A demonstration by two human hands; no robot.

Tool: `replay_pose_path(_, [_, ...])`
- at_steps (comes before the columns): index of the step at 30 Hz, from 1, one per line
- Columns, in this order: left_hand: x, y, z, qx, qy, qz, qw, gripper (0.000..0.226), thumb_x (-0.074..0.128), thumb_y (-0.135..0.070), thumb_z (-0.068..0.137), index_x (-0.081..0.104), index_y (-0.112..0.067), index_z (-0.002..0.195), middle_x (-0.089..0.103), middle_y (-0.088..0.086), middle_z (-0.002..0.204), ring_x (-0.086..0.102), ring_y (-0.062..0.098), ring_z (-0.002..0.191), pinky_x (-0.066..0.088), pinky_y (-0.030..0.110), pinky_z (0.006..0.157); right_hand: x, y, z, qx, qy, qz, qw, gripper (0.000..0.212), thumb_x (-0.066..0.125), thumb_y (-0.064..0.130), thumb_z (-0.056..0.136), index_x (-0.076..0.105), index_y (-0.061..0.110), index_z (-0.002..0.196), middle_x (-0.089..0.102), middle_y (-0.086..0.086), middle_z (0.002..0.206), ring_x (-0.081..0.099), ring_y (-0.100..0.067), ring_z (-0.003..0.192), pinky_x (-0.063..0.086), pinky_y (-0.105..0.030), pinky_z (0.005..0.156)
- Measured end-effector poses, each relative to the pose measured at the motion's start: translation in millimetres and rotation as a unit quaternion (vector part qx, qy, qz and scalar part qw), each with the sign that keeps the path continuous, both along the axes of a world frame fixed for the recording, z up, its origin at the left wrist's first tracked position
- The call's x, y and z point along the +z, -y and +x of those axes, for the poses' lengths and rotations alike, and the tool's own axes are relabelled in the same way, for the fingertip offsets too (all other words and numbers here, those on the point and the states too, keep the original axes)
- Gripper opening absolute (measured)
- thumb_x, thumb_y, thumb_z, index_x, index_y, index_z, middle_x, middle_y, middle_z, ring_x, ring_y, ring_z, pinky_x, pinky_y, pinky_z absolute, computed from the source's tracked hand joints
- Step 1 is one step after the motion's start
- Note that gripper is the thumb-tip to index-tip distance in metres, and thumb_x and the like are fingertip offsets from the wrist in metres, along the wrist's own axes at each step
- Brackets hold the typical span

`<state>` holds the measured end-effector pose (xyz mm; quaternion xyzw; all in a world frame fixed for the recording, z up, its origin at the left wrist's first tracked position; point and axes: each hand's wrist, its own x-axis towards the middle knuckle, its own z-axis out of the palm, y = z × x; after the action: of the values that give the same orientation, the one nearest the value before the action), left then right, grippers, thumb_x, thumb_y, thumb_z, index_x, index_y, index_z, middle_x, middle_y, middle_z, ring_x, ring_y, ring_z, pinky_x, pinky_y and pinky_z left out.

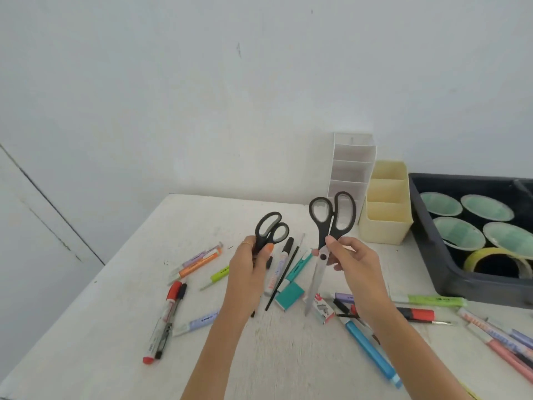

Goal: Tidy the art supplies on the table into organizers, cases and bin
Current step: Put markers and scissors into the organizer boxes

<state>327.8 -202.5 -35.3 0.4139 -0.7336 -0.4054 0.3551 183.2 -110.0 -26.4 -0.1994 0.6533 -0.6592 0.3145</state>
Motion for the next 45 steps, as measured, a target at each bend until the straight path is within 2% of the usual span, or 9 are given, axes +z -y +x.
replay_pose_path(6, [23, -2, -78, -0.063, -0.048, -0.049, 0.996, 0.029, 0.055, -0.025, 0.094, 0.047, -0.016, 0.120, 0.051, 0.004, 0.107, 0.053, 0.014, 0.087, 0.041, 0.007, 0.073, 31, -6, -60, -0.077, -0.073, -0.048, 0.993, 0.013, 0.068, 0.021, 0.085, 0.060, 0.015, 0.093, 0.071, 0.000, 0.071, 0.067, -0.015, 0.064, 0.050, -0.025, 0.064])
replay_pose_path(11, [54, -8, -143, -0.164, -0.152, -0.035, 0.974, 0.067, 0.051, -0.021, 0.096, 0.011, -0.027, 0.148, 0.053, 0.012, 0.130, 0.051, 0.019, 0.119, 0.039, 0.022, 0.102, 58, -15, -115, -0.151, -0.116, -0.078, 0.979, 0.024, 0.069, 0.012, 0.084, 0.056, 0.012, 0.104, 0.073, -0.007, 0.083, 0.071, -0.023, 0.064, 0.058, -0.031, 0.065])
replay_pose_path(16, [67, -1, -203, -0.193, -0.150, -0.072, 0.967, 0.062, 0.051, -0.025, 0.096, 0.020, -0.017, 0.149, 0.055, 0.006, 0.123, 0.054, 0.015, 0.113, 0.042, 0.030, 0.102, 76, -14, -164, -0.259, -0.159, -0.093, 0.948, 0.018, 0.063, 0.017, 0.089, 0.052, 0.015, 0.103, 0.072, -0.008, 0.084, 0.071, -0.019, 0.065, 0.059, -0.039, 0.073])
replay_pose_path(20, [73, -1, -244, -0.187, -0.132, -0.075, 0.971, 0.051, 0.048, -0.025, 0.097, 0.032, -0.012, 0.144, 0.050, 0.007, 0.102, 0.056, 0.012, 0.088, 0.043, 0.013, 0.080, 78, 1, -192, -0.289, -0.176, -0.095, 0.936, 0.014, 0.059, 0.018, 0.091, 0.049, 0.020, 0.101, 0.069, -0.002, 0.087, 0.071, -0.016, 0.066, 0.059, -0.038, 0.076])
replay_pose_path(27, [80, 7, -294, -0.134, -0.211, -0.054, 0.967, 0.026, 0.053, -0.018, 0.095, 0.063, -0.007, 0.116, 0.066, 0.002, 0.105, 0.060, 0.008, 0.095, 0.044, 0.009, 0.083, 60, 36, -224, -0.269, -0.177, -0.067, 0.944, 0.012, 0.061, 0.015, 0.089, 0.051, 0.018, 0.086, 0.066, -0.005, 0.081, 0.069, -0.025, 0.071, 0.058, -0.039, 0.074])
replay_pose_path(30, [79, 11, -309, -0.126, -0.225, -0.048, 0.965, 0.022, 0.054, -0.013, 0.094, 0.064, -0.010, 0.113, 0.067, 0.000, 0.099, 0.064, 0.017, 0.094, 0.052, 0.029, 0.087, 49, 48, -237, -0.247, -0.205, 0.000, 0.947, 0.011, 0.065, 0.020, 0.087, 0.055, 0.016, 0.082, 0.066, -0.009, 0.079, 0.065, -0.018, 0.069, 0.050, -0.013, 0.066])
replay_pose_path(33, [74, 16, -319, -0.131, -0.214, -0.062, 0.966, 0.020, 0.056, -0.012, 0.093, 0.062, -0.012, 0.112, 0.066, -0.003, 0.093, 0.064, 0.011, 0.092, 0.053, 0.027, 0.085, 40, 53, -243, -0.231, -0.217, 0.045, 0.948, 0.012, 0.067, 0.018, 0.085, 0.059, 0.009, 0.084, 0.064, -0.006, 0.075, 0.054, -0.005, 0.060, 0.037, -0.001, 0.052])
replay_pose_path(38, [70, 14, -325, -0.113, -0.232, -0.098, 0.961, 0.011, 0.063, -0.009, 0.088, 0.062, -0.008, 0.100, 0.062, -0.015, 0.083, 0.062, -0.008, 0.078, 0.047, 0.007, 0.072, 31, 54, -246, -0.202, -0.225, 0.105, 0.947, 0.013, 0.070, 0.017, 0.081, 0.065, 0.006, 0.078, 0.059, 0.001, 0.066, 0.049, -0.002, 0.054, 0.033, -0.010, 0.047])
replay_pose_path(45, [50, 19, -330, -0.127, -0.202, -0.128, 0.963, 0.006, 0.061, -0.007, 0.090, 0.061, -0.012, 0.093, 0.067, -0.002, 0.094, 0.065, 0.003, 0.089, 0.052, 0.021, 0.083, 34, 46, -246, -0.146, -0.146, 0.088, 0.974, 0.030, 0.072, 0.011, 0.077, 0.052, 0.012, 0.099, 0.062, -0.004, 0.085, 0.062, -0.017, 0.078, 0.051, -0.024, 0.070])
